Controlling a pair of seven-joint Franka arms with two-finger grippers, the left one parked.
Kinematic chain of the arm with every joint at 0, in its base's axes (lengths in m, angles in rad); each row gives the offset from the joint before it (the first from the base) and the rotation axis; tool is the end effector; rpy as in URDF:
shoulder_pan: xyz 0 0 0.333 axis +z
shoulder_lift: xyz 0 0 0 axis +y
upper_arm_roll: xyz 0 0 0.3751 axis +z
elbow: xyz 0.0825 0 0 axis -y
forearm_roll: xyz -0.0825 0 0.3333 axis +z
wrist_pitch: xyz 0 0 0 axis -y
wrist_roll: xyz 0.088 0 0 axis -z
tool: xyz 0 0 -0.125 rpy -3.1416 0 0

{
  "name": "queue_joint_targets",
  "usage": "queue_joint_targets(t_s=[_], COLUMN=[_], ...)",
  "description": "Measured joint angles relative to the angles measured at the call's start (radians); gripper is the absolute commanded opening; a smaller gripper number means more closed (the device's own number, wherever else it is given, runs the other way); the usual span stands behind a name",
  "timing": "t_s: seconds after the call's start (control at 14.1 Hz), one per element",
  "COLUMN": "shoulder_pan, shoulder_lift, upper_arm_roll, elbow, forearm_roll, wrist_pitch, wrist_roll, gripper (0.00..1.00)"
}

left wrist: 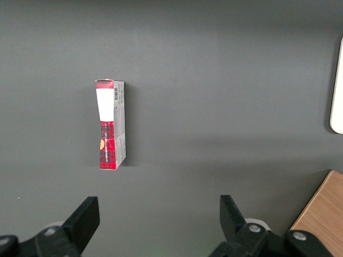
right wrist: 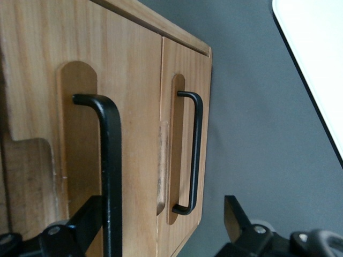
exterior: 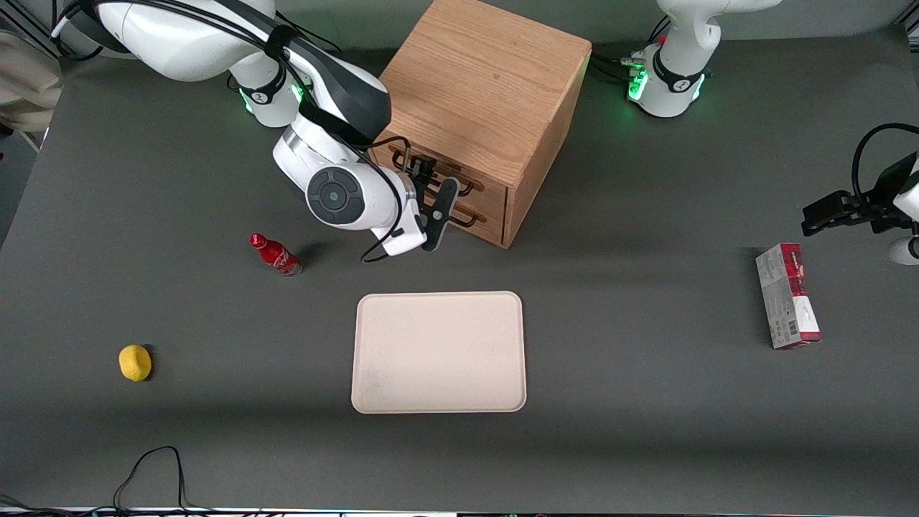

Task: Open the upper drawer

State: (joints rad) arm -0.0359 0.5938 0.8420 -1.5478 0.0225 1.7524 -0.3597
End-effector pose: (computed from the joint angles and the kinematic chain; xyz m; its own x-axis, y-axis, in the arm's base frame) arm 0.5042 0.3757 0.4372 0.4340 0.9004 -0.0320 0.7845 -0.3951 -0.4780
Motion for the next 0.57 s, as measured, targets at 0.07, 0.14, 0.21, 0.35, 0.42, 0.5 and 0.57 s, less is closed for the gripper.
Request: queue_joint_targets(t_s=[0.07, 0.14, 0.21, 0.35, 0.42, 0.5, 0.57], shoulder_pan=[0.000, 0.000, 0.000, 0.000, 0.000, 0.000, 0.000], shoulder_lift=[0.000, 0.001, 0.001, 0.001, 0.000, 0.000, 0.000], upper_arm_roll=[0.000, 0.000, 0.000, 0.000, 0.001, 0.002, 0.002], elbow=[-0.001, -0.001, -0.002, -0.002, -0.002, -0.002, -0.001], forearm_roll=[-0.002, -0.003, -0.003, -0.012, -0.016, -0.018, -0.021], wrist_pitch=[0.001, 0.003, 0.003, 0.004, 0.004, 0.004, 0.005], wrist_roll=[0.000, 0.000, -0.001, -0.001, -0.001, -0.003, -0.010], gripper=[1.00, 1.00, 1.00, 1.00, 1.00, 1.00, 1.00])
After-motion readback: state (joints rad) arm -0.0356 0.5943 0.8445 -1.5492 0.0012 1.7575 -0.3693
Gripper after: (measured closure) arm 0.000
